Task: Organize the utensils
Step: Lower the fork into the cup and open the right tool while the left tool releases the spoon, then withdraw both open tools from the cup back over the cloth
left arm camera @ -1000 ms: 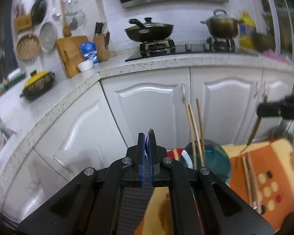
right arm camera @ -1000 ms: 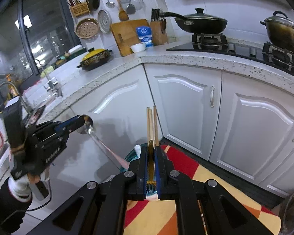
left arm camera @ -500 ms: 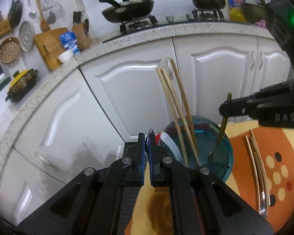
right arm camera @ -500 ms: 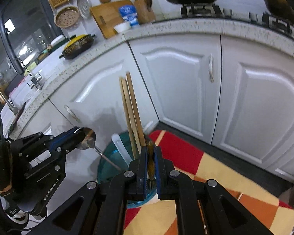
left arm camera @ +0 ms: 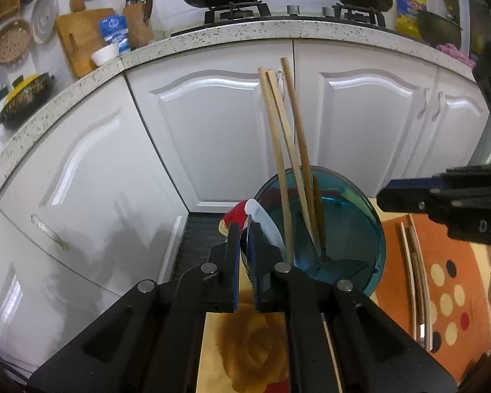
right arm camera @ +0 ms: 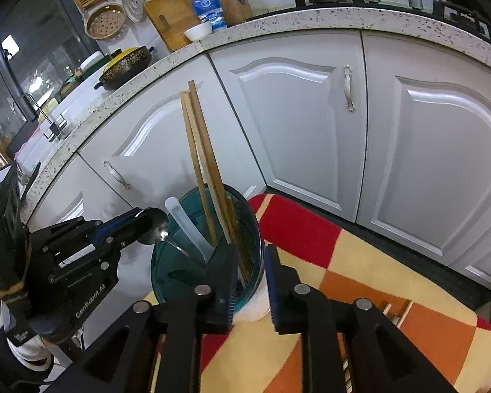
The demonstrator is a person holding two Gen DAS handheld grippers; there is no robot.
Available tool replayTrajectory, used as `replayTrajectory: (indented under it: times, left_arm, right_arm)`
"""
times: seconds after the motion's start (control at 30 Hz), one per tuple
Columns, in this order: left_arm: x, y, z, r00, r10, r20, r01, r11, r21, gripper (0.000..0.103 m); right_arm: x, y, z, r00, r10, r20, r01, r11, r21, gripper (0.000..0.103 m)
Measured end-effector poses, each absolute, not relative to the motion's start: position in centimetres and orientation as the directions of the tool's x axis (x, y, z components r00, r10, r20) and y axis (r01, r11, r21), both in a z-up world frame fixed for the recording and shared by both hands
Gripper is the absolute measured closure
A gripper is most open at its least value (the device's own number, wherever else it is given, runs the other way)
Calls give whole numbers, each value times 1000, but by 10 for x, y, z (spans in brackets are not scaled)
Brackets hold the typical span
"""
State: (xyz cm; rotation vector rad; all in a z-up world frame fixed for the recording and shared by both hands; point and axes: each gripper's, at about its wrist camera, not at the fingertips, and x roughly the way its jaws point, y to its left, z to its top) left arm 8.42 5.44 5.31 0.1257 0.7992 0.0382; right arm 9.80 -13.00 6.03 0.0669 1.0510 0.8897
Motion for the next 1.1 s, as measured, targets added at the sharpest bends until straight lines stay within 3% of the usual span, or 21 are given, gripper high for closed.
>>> replayTrajectory:
  times: [0.03, 0.2, 0.3, 1.1]
  left_arm:
    - [83, 54, 53, 695, 75, -715, 11, 993, 114, 92]
    - [74, 54, 55, 700, 55, -712, 5, 997, 81, 61]
    - [69, 54, 57, 701, 56, -711, -6, 997, 73, 57]
    - [15, 7, 81, 752, -40, -657, 64, 998, 12, 55]
  right_arm:
    - [97, -131, 60, 193, 665, -722, -602, 661, 448, 84]
    - [89, -134, 59, 193, 663, -723, -601, 663, 447, 81]
    - [84, -136, 60, 203, 658, -725, -598, 670, 440, 76]
    - [36, -203, 64, 289, 591, -753, -542, 749, 380, 66]
